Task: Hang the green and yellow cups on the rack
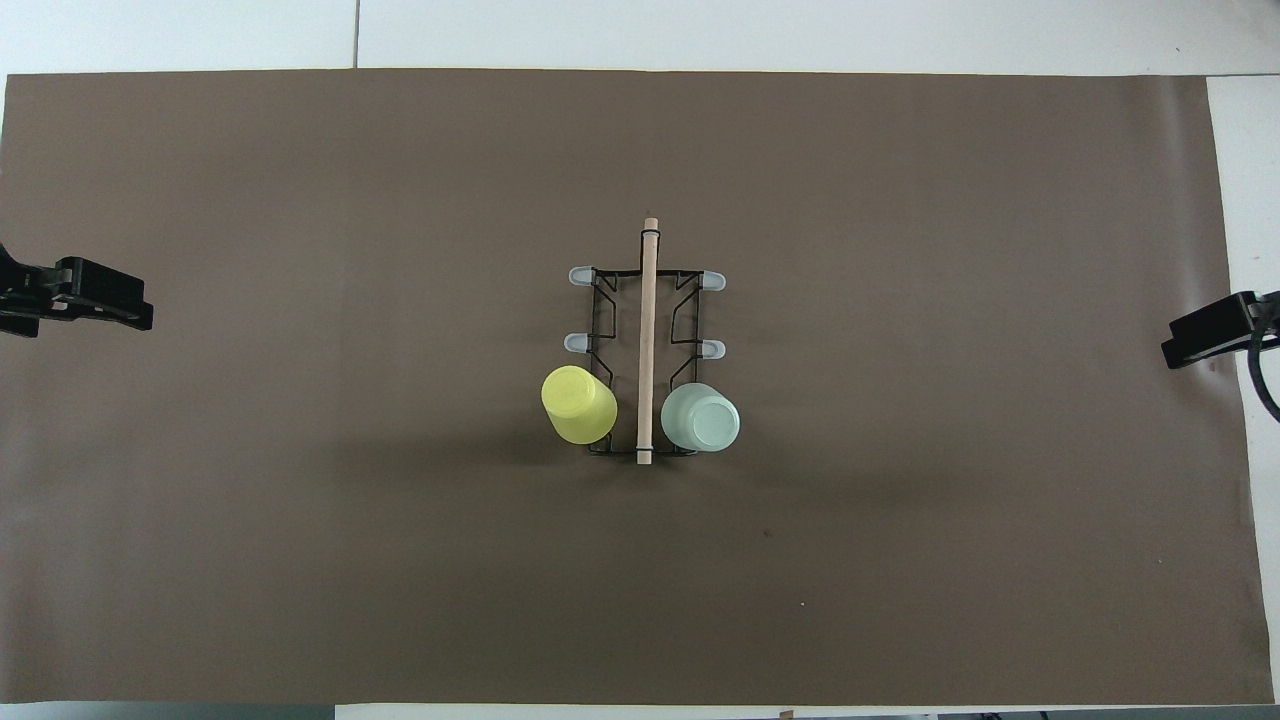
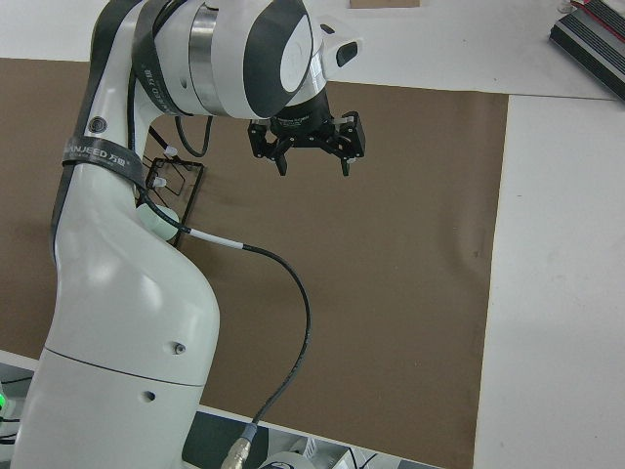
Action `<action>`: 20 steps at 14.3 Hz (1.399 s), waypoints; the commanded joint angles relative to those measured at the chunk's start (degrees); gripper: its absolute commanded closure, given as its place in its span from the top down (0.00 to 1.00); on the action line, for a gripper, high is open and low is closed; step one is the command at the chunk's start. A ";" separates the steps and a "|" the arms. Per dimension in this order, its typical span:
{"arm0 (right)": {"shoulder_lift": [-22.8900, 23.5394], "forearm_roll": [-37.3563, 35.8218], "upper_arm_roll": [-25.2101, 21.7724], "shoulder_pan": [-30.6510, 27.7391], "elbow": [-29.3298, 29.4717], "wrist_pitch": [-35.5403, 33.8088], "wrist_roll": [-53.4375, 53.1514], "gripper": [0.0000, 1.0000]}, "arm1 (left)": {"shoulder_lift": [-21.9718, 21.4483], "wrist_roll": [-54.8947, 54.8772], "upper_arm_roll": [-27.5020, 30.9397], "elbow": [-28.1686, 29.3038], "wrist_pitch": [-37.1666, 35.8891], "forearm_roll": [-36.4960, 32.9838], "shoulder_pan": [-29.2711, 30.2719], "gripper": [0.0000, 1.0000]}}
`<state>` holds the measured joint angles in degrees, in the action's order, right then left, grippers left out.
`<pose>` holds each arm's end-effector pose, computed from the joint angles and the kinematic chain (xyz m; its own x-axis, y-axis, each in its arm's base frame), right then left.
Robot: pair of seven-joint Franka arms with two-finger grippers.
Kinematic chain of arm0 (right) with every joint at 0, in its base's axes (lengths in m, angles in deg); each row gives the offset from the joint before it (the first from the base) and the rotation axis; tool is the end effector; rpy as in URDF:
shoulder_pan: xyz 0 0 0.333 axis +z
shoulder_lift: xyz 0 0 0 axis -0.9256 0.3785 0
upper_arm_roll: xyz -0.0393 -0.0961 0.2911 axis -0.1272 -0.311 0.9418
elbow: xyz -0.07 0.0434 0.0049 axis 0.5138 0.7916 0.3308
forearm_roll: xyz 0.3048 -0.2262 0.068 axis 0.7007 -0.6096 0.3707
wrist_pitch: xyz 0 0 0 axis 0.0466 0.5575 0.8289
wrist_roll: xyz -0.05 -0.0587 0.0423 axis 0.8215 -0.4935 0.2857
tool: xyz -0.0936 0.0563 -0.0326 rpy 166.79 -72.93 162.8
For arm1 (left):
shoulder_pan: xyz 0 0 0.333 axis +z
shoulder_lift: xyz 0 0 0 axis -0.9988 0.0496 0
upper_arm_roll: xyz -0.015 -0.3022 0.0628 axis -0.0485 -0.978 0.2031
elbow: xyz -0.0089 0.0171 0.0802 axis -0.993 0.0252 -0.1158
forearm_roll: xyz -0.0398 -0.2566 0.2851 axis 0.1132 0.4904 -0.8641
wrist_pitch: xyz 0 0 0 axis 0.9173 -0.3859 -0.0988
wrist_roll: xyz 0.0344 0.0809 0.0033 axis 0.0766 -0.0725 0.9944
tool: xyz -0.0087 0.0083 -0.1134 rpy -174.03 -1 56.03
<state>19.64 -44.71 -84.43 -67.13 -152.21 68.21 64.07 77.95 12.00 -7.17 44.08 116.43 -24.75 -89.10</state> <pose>0.5229 -0.0415 0.6043 0.9819 0.0675 -0.1768 0.0716 -0.9973 0.0168 0.5409 -0.0217 0.5899 0.9978 -0.0228 -0.0623 -0.0231 -0.9997 -0.0034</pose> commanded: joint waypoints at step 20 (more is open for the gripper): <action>-0.97 1.42 0.17 -3.09 0.86 4.06 -2.58 1.00 | -0.80 -0.39 -0.06 0.86 -0.24 -0.84 0.19 1.00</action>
<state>18.74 -44.18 -84.54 -70.17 -151.54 71.54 62.95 77.95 12.00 -7.17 44.08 116.43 -24.75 -89.10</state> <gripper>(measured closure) 0.000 0.000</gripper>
